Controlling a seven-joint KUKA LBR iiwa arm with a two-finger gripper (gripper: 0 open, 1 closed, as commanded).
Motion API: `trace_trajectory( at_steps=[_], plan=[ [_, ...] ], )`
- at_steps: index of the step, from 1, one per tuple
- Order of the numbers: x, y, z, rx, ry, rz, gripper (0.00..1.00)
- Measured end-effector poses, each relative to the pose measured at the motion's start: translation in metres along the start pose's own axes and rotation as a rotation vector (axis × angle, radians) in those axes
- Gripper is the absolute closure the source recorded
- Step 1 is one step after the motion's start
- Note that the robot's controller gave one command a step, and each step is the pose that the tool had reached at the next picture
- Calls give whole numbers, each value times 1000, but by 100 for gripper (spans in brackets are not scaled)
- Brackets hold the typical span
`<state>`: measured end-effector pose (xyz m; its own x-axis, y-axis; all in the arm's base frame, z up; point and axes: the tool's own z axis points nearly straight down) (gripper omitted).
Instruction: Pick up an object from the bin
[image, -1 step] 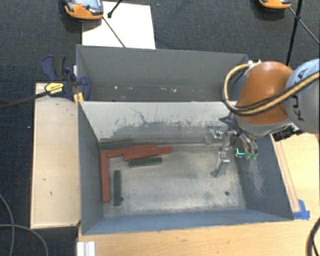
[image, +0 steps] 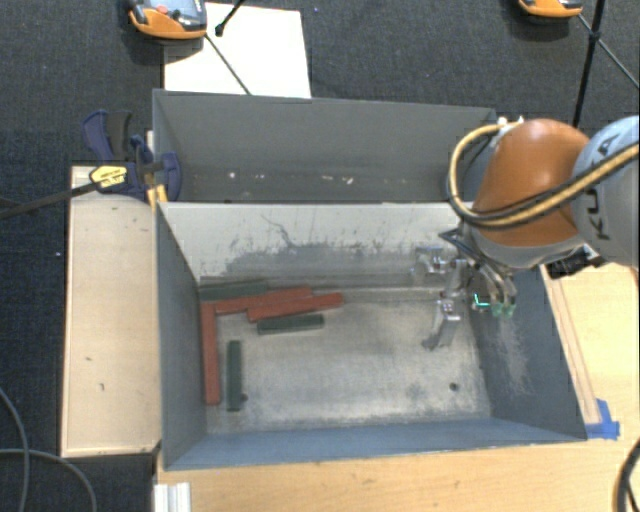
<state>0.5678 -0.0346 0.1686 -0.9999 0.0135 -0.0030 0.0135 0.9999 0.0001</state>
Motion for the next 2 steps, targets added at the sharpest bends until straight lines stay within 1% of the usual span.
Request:
trace_trajectory(
  at_steps=[1, 2],
  plan=[
    [-15, 53, 29, 0, -1, 4, 0],
    [-22, 80, 81, -4, -3, -103, 0]
  ],
)
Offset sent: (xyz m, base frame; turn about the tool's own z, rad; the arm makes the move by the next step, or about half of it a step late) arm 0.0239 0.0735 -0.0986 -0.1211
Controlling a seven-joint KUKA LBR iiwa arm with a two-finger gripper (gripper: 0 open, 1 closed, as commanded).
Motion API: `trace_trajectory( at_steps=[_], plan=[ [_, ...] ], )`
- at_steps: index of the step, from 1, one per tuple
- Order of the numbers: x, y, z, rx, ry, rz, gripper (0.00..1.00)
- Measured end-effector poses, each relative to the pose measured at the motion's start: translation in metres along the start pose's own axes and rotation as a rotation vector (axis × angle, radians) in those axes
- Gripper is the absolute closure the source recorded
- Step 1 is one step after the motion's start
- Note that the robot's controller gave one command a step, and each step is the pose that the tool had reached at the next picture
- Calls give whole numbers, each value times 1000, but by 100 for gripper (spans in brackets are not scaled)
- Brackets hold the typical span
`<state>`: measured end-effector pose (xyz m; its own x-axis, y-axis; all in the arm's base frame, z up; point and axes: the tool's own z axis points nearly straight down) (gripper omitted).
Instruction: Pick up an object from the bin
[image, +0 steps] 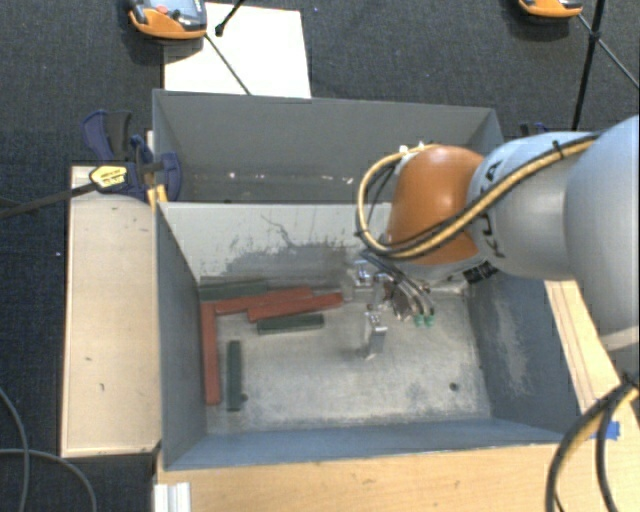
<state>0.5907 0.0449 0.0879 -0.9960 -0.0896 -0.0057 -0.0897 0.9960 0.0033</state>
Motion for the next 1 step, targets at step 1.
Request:
trace_trajectory(
  at_steps=[1],
  plan=[
    [-1, 73, 17, 2, 2, -127, 100]
  ],
)
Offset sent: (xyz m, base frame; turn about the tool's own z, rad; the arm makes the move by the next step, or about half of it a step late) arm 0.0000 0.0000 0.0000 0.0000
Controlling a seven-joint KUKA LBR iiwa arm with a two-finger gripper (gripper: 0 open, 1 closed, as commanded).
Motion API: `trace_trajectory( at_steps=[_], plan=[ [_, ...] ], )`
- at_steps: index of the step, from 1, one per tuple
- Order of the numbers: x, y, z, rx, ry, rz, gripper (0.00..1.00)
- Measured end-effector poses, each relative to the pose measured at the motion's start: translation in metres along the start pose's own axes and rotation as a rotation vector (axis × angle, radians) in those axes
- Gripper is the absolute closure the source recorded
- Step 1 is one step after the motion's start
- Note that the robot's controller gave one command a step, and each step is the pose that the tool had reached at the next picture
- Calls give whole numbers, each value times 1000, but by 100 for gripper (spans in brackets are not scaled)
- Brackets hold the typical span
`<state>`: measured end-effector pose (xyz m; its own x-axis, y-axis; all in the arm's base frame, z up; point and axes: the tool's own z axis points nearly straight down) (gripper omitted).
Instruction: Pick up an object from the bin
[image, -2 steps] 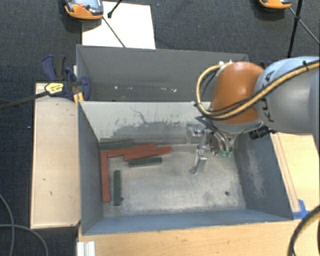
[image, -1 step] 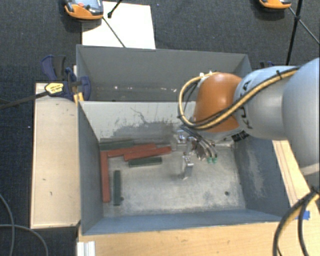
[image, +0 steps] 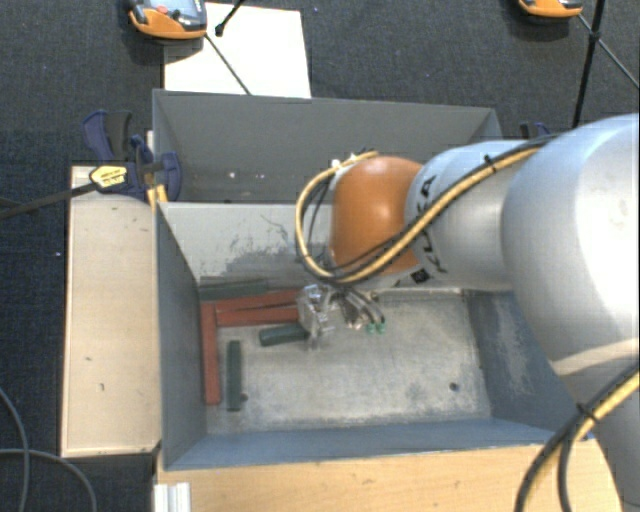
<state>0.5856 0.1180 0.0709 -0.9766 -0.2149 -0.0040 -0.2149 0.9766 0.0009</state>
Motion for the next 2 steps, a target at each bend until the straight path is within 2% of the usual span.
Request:
trace_trajectory(
  at_steps=[1, 2],
  plan=[
    [0, 0, 0, 0, 0, 0, 100],
    [12, 50, -135, 0, 1, -41, 100]
  ],
)
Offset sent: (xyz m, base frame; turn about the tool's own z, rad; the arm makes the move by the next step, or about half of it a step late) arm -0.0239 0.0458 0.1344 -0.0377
